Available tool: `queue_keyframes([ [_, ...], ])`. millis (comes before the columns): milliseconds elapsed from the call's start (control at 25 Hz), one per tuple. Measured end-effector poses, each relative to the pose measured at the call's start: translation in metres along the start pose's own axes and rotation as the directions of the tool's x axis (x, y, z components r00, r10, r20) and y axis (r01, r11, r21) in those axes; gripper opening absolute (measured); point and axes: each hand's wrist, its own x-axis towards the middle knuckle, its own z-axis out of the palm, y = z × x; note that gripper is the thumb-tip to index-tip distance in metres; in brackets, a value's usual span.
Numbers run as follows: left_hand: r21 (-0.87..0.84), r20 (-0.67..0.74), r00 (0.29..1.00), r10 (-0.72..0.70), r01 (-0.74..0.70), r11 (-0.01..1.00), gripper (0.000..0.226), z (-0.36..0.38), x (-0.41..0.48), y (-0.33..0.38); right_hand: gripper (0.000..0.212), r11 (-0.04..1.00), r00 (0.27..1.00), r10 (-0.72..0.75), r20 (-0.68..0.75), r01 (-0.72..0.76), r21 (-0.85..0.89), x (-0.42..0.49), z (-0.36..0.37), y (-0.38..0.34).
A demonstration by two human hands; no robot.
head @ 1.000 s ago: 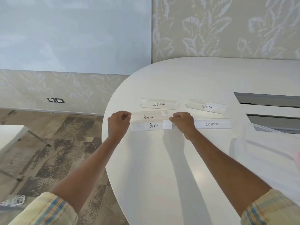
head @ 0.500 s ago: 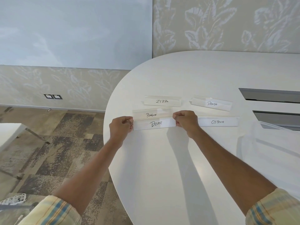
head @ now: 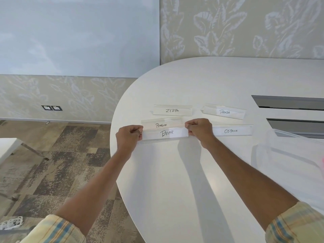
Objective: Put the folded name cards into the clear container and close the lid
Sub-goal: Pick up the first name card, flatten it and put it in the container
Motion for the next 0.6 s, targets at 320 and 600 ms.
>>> queue_keyframes([
  [320, 0.017, 0.028, 0.996, 0.079, -0.079, 0.997, 0.017, 0.005, -0.017, 0.025, 0.005, 0.998, 0.998, -0.057, -0.034, 0.058, 0.027, -0.014, -0.031, -0.013],
  [600, 0.016, 0.123, 0.974, 0.193, -0.196, 0.980, 0.019, 0.036, -0.038, 0.063, 0.014, 0.993, 0.983, -0.120, -0.137, 0.121, -0.002, -0.039, -0.092, -0.025],
])
